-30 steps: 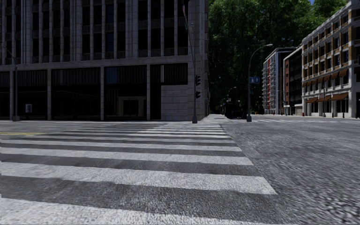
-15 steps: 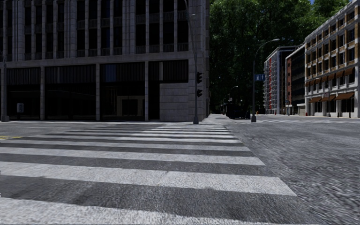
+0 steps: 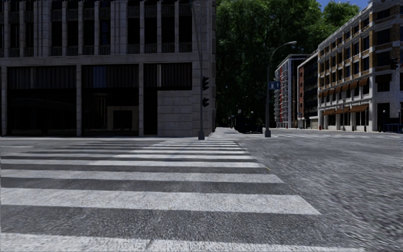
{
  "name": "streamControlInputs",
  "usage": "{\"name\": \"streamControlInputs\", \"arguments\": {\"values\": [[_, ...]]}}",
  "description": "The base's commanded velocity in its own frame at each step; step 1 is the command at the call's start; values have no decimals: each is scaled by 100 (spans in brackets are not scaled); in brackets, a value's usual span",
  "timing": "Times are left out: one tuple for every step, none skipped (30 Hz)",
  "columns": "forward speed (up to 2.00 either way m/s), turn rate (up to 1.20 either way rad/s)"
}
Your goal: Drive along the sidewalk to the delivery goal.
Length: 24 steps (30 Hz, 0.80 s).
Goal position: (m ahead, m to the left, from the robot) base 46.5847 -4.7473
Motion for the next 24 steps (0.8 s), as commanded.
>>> {"name": "streamControlInputs", "arguments": {"values": [[200, -40], [200, -40], [200, -40], [200, -40], [200, -40], [200, -40], [200, -40], [200, -40], [200, -40], [200, -38], [200, -31], [200, 0], [200, 0], [200, 0], [200, 0], [200, 0], [200, 0], [200, 0], [200, 0], [200, 0], [200, 0], [200, 0], [200, 0], [200, 0]]}}
